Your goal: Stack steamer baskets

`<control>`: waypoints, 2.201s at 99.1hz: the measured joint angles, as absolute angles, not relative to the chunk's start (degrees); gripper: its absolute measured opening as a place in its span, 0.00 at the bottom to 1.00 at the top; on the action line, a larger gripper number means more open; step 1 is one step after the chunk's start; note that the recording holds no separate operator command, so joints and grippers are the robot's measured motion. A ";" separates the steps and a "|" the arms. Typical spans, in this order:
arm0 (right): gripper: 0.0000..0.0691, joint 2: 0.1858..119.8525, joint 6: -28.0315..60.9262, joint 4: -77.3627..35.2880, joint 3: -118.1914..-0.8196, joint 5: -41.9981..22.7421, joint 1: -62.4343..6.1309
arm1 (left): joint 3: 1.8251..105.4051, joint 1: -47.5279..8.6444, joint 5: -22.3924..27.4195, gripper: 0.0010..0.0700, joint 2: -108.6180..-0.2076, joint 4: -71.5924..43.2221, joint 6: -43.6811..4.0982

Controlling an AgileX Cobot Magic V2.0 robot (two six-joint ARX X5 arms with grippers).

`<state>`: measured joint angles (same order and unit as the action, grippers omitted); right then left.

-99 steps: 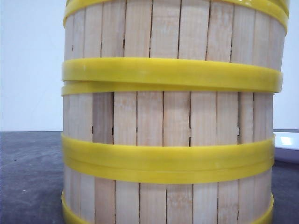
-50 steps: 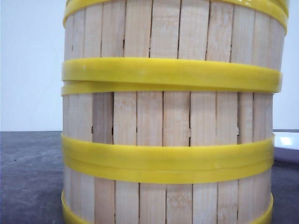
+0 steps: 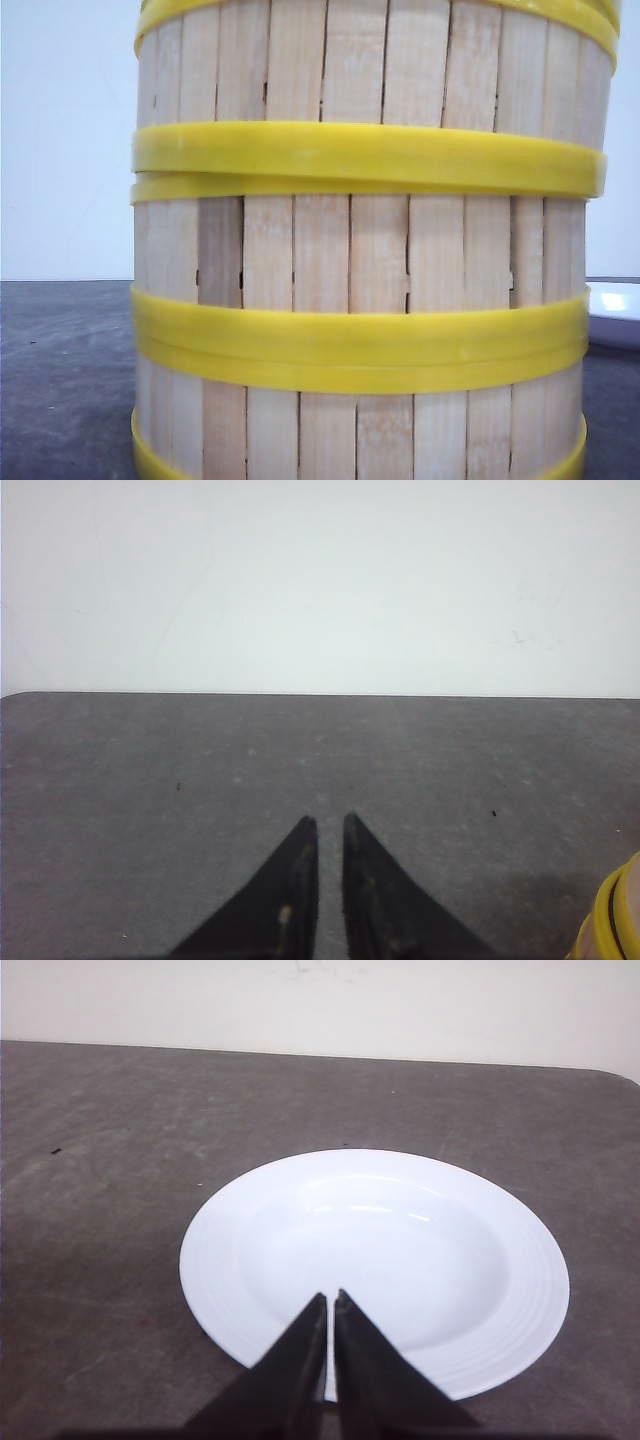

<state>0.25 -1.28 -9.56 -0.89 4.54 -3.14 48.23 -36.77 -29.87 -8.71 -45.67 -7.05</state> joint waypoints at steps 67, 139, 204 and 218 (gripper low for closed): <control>0.01 0.25 -1.21 -9.56 -0.89 4.54 -3.14 | 48.25 -36.77 -29.85 0.01 -8.71 -45.78 -7.05; 0.01 0.25 -1.21 -9.56 -0.89 4.51 -3.14 | 19.00 -16.47 -5.48 0.01 -4.91 -13.78 -5.43; 0.01 0.25 -0.86 -9.56 -0.89 4.51 -3.14 | 1.85 -8.84 -3.68 0.01 -0.25 -10.46 1.56; 0.01 0.25 -0.86 -9.56 -0.89 4.51 -3.14 | 1.85 -8.84 -3.66 0.01 -0.25 -10.46 1.91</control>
